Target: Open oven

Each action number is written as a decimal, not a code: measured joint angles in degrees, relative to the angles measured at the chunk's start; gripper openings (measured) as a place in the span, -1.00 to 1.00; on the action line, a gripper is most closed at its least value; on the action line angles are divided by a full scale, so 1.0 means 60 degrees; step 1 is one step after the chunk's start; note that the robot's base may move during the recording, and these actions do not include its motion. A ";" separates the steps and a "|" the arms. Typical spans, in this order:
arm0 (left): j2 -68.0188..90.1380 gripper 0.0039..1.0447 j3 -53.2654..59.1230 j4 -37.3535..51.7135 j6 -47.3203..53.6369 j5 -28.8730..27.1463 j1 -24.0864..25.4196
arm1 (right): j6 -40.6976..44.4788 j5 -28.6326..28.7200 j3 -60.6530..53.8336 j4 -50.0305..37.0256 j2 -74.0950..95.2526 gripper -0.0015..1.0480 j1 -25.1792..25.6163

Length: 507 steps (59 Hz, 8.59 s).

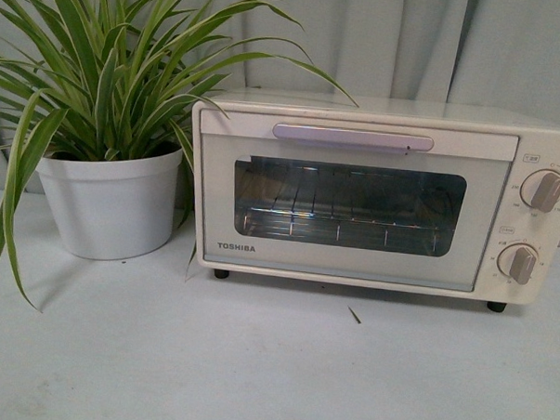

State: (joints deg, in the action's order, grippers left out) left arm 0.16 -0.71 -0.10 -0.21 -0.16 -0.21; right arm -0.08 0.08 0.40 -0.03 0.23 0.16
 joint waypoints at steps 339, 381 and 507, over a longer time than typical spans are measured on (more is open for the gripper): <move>1.6287 0.88 -0.6910 0.4473 -1.0677 -0.1260 -0.4626 | -0.2284 -0.0958 0.6757 -0.0532 1.1420 0.82 -0.4291; 1.6407 0.88 -0.6586 0.3723 -0.4448 -0.4149 -0.5377 | -0.2710 -0.0164 0.3778 -0.1555 0.9329 0.82 -0.2747; 0.0248 -0.93 -0.0004 0.0280 -0.0040 -0.2011 -0.2098 | -0.0018 -0.0098 -0.0004 0.0011 -0.0004 -0.98 -0.0095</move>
State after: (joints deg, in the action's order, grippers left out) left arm 1.65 -0.73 1.58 -0.45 -12.23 -12.80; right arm -0.19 -0.51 0.38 0.03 0.21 -0.40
